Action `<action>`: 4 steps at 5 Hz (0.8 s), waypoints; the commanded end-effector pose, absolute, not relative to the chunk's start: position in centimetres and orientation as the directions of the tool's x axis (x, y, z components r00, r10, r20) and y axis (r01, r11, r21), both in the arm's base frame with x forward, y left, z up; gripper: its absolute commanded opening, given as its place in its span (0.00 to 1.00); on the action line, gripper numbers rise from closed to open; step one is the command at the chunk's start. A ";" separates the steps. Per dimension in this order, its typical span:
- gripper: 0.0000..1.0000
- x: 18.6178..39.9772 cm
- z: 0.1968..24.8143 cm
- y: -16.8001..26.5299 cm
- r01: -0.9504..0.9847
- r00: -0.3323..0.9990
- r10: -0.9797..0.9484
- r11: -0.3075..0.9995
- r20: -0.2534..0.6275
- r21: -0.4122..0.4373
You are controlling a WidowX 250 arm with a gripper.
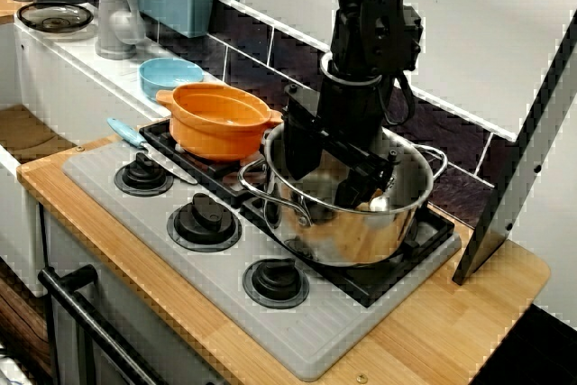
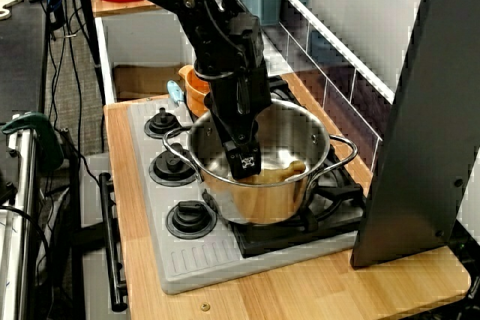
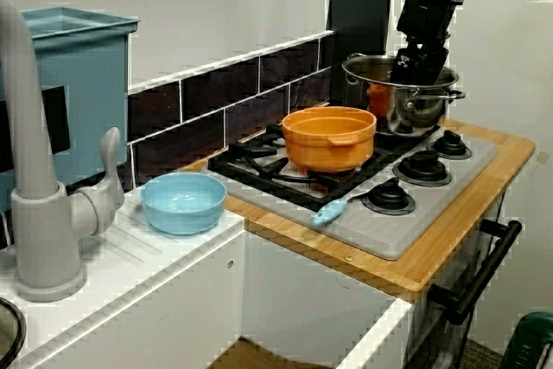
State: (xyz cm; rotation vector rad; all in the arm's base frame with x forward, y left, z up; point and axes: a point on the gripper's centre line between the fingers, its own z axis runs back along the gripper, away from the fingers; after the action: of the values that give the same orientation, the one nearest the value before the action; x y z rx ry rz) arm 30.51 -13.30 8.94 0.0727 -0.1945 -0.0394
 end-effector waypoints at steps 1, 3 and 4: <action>1.00 30.7 8.2 -12.0 0.027 0.979 -0.042 0.997 0.198 0.078; 1.00 30.9 7.1 -11.0 0.003 0.989 -0.013 0.998 0.147 0.062; 1.00 30.7 7.0 -10.7 0.005 0.989 -0.014 0.998 0.144 0.063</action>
State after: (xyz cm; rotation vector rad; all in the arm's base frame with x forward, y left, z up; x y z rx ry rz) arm 30.38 -10.73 6.04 0.0759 -0.1099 -0.0148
